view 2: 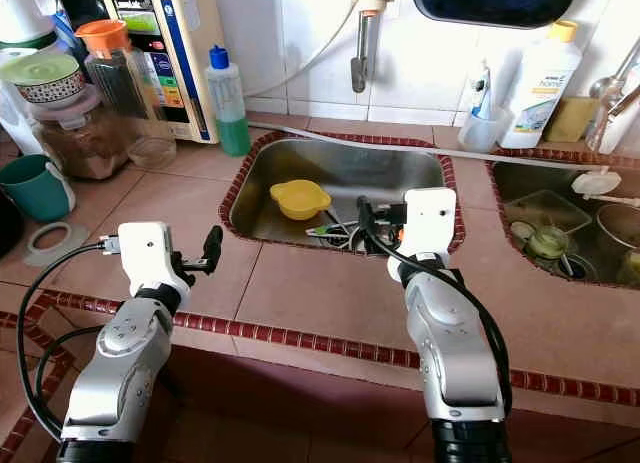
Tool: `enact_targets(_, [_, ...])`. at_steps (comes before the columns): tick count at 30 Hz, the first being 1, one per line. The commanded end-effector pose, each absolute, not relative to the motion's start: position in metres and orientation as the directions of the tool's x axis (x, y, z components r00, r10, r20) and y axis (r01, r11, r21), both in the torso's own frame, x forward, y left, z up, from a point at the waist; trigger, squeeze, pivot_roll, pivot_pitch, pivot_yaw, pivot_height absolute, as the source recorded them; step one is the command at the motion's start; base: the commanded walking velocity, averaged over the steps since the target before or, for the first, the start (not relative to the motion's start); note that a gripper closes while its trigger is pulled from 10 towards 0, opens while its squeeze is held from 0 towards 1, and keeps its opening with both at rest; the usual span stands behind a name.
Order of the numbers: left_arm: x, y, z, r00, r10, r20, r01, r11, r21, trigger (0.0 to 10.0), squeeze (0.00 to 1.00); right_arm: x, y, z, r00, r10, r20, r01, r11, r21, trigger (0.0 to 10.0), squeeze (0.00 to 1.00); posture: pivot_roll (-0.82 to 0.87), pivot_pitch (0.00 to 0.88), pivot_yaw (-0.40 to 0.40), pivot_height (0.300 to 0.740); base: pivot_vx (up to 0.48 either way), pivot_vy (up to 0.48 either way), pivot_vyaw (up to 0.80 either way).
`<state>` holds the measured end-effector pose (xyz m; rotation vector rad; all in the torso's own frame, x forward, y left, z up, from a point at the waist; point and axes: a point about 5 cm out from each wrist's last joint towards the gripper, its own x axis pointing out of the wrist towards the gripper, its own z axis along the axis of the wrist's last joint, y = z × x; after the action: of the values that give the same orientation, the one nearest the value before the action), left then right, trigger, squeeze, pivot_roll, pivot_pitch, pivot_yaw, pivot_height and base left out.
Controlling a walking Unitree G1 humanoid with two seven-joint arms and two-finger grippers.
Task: Kitchen organization
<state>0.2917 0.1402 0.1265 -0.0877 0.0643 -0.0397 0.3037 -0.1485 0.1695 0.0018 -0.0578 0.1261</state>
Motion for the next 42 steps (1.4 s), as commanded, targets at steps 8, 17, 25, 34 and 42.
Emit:
enact_targets(8, [0.2928, 0.1406, 0.1320, 0.998, -0.048, -0.051, 0.044, 0.995, -0.085, 10.0, 0.00, 0.3041, -0.1487, 0.1731, 0.991, 0.121, 0.064, -0.122, 0.993, 0.012, 10.0, 0.00, -0.06, 0.012, 0.055, 0.740, 0.000, 0.000, 0.00])
enact_targets(17, [0.2931, 0.1403, 0.1314, 0.997, -0.050, -0.056, 0.045, 0.996, -0.081, 10.0, 0.00, 0.3044, -0.1488, 0.1729, 0.991, 0.117, 0.063, -0.118, 0.993, 0.017, 10.0, 0.00, -0.06, 0.010, 0.057, 0.740, -0.142, 0.000, 0.00])
enact_targets(25, [0.2931, 0.1404, 0.1306, 0.997, -0.050, -0.060, 0.045, 0.996, -0.079, 10.0, 0.00, 0.3047, -0.1491, 0.1729, 0.991, 0.116, 0.063, -0.117, 0.993, 0.020, 10.0, 0.00, -0.06, 0.011, 0.057, 0.740, -0.277, 0.000, 0.00])
enact_targets(34, [0.2932, 0.1412, 0.1305, 0.997, -0.051, -0.062, 0.046, 0.996, -0.077, 10.0, 0.00, 0.3050, -0.1484, 0.1733, 0.992, 0.113, 0.065, -0.114, 0.993, 0.023, 10.0, 0.00, -0.06, 0.012, 0.059, 0.740, -0.260, 0.000, 0.00])
enact_targets(42, [0.2934, 0.1413, 0.1308, 0.997, -0.050, -0.062, 0.046, 0.996, -0.077, 10.0, 0.00, 0.3059, -0.1486, 0.1738, 0.992, 0.110, 0.066, -0.112, 0.993, 0.024, 10.0, 0.00, -0.06, 0.011, 0.059, 0.740, -0.031, 0.000, 0.00])
